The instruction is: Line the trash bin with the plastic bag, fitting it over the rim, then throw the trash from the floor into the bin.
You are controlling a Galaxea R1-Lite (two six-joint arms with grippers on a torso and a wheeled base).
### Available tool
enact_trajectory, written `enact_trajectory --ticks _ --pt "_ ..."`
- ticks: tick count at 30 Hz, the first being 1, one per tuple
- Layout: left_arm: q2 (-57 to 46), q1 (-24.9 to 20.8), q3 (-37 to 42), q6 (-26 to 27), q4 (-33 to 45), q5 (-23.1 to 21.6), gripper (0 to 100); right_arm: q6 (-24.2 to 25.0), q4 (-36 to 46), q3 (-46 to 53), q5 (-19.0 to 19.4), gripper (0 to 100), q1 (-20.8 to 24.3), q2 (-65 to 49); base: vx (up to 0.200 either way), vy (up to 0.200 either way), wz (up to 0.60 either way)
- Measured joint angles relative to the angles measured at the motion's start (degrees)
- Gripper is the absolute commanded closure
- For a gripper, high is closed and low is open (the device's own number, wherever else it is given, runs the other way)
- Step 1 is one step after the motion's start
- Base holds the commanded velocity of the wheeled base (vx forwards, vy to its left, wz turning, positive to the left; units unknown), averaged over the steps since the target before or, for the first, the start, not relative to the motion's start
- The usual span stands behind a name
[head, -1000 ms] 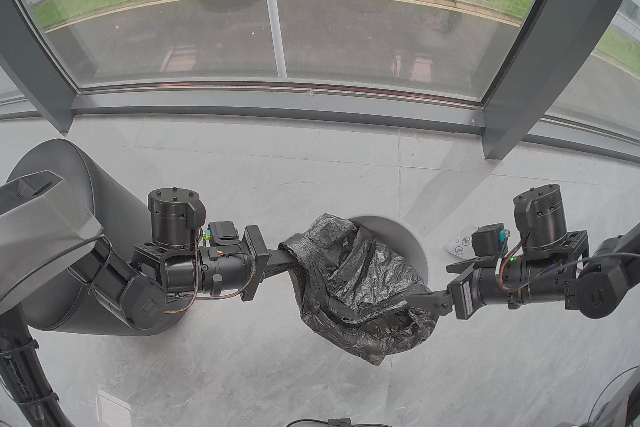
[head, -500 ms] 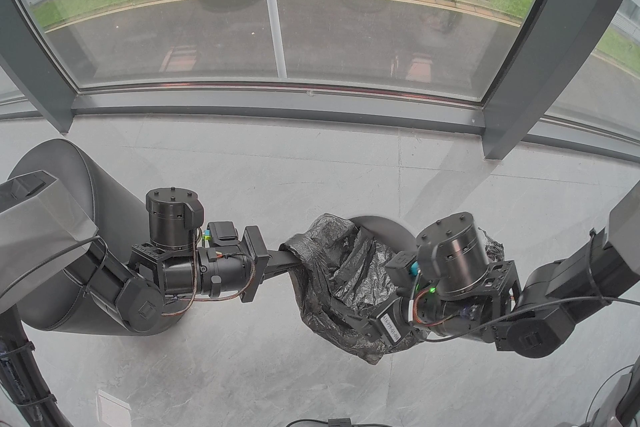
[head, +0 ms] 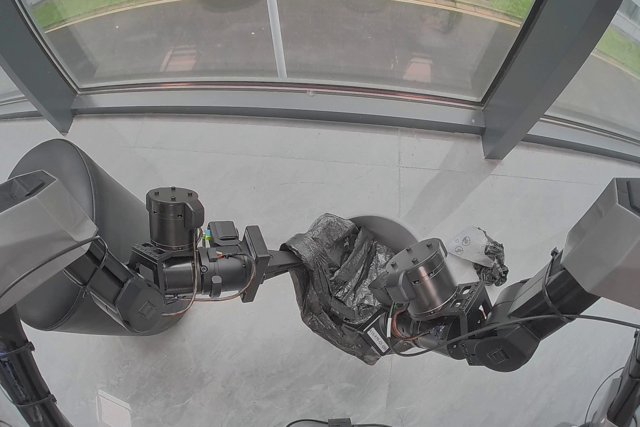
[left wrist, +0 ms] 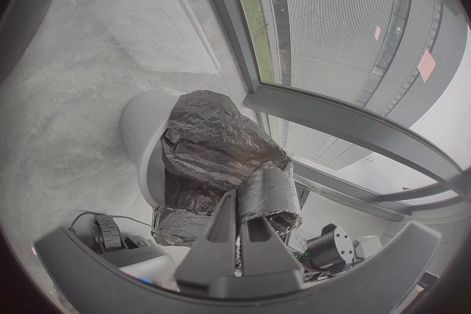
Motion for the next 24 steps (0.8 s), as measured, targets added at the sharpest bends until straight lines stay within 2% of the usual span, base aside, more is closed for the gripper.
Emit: enact_trajectory --ticks 9,19,24 --pt "-0.04 -0.07 0.07 0.00 -0.02 -0.01 100 0.02 -0.24 0.18 -2.47 0 0.10 2.34 0.000 0.000 0.00" --pt "-0.04 -0.16 0.16 0.01 0.00 -0.01 100 0.00 -1.34 0.18 -2.78 0 -0.45 2.95 0.000 0.000 0.00" --pt "-0.09 -0.22 0.20 0.00 -0.05 0.00 100 -1.30 -1.87 0.24 -5.32 0 -1.19 3.24 0.000 0.000 0.00"
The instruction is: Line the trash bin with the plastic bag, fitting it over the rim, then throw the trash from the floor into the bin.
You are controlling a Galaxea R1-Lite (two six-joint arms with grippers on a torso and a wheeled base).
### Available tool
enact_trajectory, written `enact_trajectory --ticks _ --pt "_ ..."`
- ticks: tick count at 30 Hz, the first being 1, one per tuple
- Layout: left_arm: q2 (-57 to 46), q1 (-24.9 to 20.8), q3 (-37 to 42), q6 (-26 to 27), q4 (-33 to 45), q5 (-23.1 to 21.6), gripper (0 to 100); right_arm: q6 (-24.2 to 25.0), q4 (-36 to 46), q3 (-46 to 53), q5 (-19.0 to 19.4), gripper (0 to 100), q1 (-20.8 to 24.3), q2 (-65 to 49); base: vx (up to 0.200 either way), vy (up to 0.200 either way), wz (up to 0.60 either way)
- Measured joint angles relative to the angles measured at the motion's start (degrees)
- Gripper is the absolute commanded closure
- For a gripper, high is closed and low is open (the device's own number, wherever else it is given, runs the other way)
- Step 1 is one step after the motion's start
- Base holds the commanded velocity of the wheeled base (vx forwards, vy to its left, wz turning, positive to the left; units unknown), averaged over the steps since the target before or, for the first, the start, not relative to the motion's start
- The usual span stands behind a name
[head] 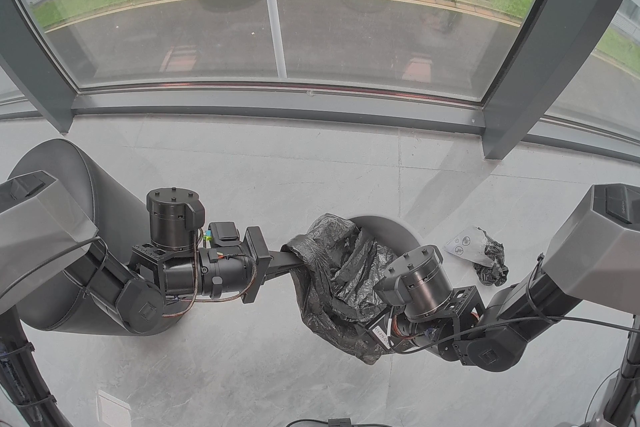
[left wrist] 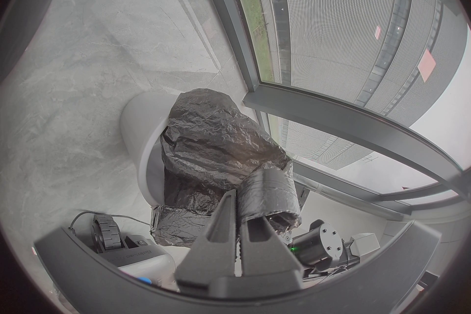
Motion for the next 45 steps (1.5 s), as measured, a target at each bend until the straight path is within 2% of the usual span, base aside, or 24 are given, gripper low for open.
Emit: enact_trajectory --ticks 9,15,20,25,33,41,45 --pt "-0.06 -0.22 0.05 0.09 -0.06 0.00 100 -3.43 -7.47 0.00 -5.03 0 -0.77 2.16 0.000 0.000 0.00" --pt "-0.44 -0.27 0.07 0.20 -0.11 0.00 100 -4.22 -8.05 -0.41 -6.19 0 -0.60 3.04 0.000 0.000 0.00" --pt "-1.00 -0.55 1.12 0.69 -2.77 0.00 100 -3.91 -12.37 -1.10 -11.72 0 -1.01 3.91 0.000 0.000 0.00" --pt "-1.46 -1.15 3.30 1.16 -7.12 0.02 100 -3.78 -17.87 -1.24 -14.21 0 -2.34 4.83 0.000 0.000 0.00" --pt "-1.24 -1.32 3.83 1.21 -7.23 0.00 100 -3.49 -18.31 -1.24 -16.92 0 -3.52 5.22 0.000 0.000 0.00" --pt "-0.24 -1.05 2.97 1.54 -8.02 0.51 100 -3.35 -18.29 -1.10 -17.03 0 -5.40 4.50 0.000 0.000 0.00" --pt "0.20 -0.29 2.54 4.35 -8.28 0.78 100 -3.38 -18.26 -1.10 -17.01 0 -6.61 3.86 0.000 0.000 0.00"
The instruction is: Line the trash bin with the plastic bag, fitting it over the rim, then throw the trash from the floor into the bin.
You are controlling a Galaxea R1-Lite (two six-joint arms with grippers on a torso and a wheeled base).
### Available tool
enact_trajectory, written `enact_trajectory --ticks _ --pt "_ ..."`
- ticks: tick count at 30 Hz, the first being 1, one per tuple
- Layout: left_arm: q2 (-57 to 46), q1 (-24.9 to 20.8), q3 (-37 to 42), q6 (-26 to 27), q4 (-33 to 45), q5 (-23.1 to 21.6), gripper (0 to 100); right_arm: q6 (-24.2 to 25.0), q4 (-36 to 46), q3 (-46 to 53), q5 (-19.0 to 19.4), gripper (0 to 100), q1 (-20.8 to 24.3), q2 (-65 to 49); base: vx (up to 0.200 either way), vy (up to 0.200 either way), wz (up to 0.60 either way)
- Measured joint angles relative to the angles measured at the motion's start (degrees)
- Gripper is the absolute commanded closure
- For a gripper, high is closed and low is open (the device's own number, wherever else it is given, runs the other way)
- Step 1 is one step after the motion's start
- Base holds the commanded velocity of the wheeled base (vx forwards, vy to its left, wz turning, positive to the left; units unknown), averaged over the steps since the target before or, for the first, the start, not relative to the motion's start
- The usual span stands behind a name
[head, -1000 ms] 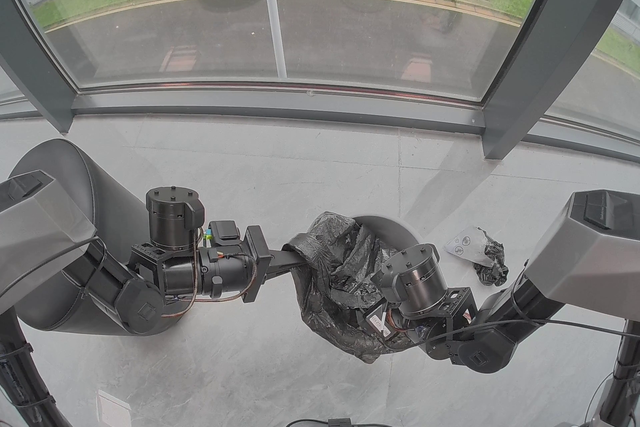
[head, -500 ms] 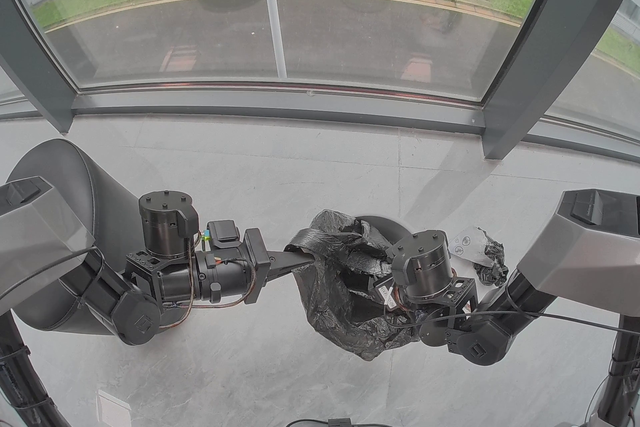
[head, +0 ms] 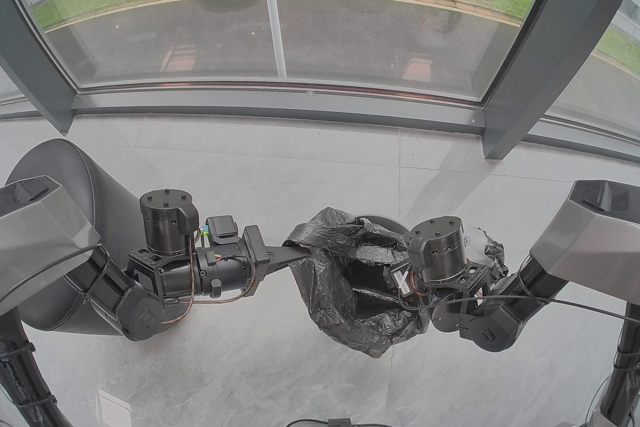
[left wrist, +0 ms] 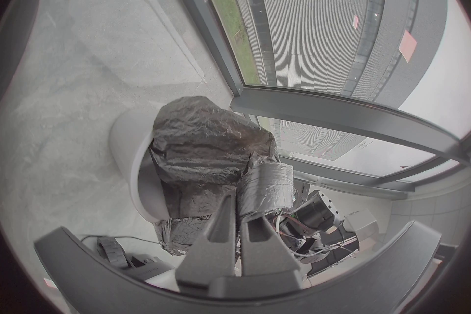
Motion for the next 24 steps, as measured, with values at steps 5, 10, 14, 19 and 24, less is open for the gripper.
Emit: enact_trajectory --ticks 5,10,14,19,24 --pt "-0.06 0.93 -0.20 4.25 0.26 0.26 100 0.04 -0.02 -0.15 0.00 0 -1.66 -0.63 0.000 0.000 0.00" --pt "0.02 1.16 0.13 12.26 0.88 2.17 100 0.06 -0.05 -0.37 0.01 0 -2.82 -0.96 0.000 0.000 0.00" --pt "0.60 1.07 0.05 19.98 3.73 5.45 100 0.06 -0.05 -0.48 0.00 0 -3.49 -1.10 0.000 0.000 0.00" --pt "2.01 1.16 -0.48 27.87 6.30 9.31 100 0.22 -0.10 -0.96 0.00 0 -4.61 -1.10 0.000 0.000 0.00" --pt "3.30 1.49 -0.78 30.15 6.58 10.15 100 0.57 -4.32 -1.88 0.17 0 -5.46 -0.11 0.000 0.000 0.00"
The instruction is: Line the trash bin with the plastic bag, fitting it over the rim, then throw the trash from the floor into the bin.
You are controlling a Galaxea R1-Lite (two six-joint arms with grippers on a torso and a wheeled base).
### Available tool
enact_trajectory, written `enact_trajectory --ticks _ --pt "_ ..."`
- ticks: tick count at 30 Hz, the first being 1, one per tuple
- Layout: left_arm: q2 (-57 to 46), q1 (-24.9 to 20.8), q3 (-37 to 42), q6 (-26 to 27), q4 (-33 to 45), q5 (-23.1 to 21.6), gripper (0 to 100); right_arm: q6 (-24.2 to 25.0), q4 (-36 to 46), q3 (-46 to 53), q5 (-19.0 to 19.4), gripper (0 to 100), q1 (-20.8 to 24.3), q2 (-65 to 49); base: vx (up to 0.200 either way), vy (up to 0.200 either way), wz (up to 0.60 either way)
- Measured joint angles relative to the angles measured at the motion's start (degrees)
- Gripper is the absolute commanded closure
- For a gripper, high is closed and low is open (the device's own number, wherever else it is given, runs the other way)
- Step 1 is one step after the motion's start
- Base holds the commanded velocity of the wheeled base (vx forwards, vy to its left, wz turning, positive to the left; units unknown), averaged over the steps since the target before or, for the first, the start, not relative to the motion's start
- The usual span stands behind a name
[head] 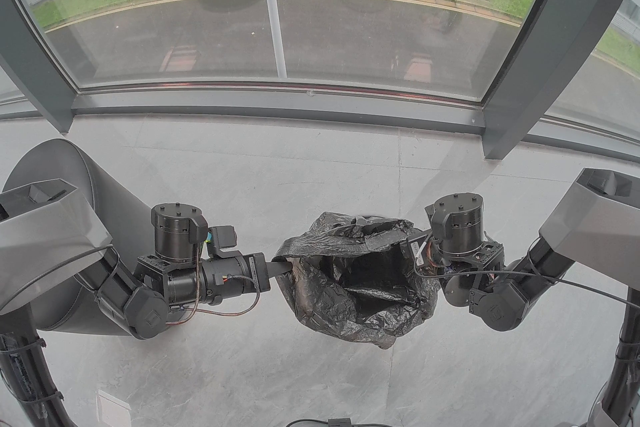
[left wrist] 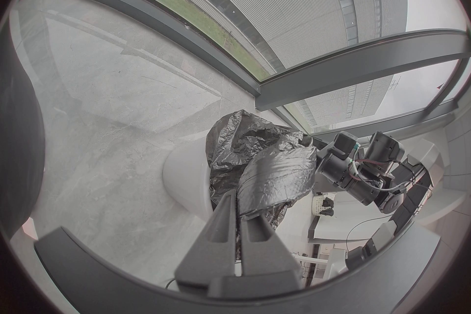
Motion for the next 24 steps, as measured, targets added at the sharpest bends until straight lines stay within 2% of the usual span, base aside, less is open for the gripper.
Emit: enact_trajectory --ticks 16,24 --pt "2.65 0.11 -8.48 0.22 5.85 -0.84 100 0.00 -11.86 -2.84 0.60 0 -5.05 6.36 0.000 0.000 0.00" --pt "4.99 0.82 -12.90 0.33 9.19 -1.28 100 0.09 -14.84 -3.06 2.41 0 -6.38 8.68 0.000 0.000 0.00"
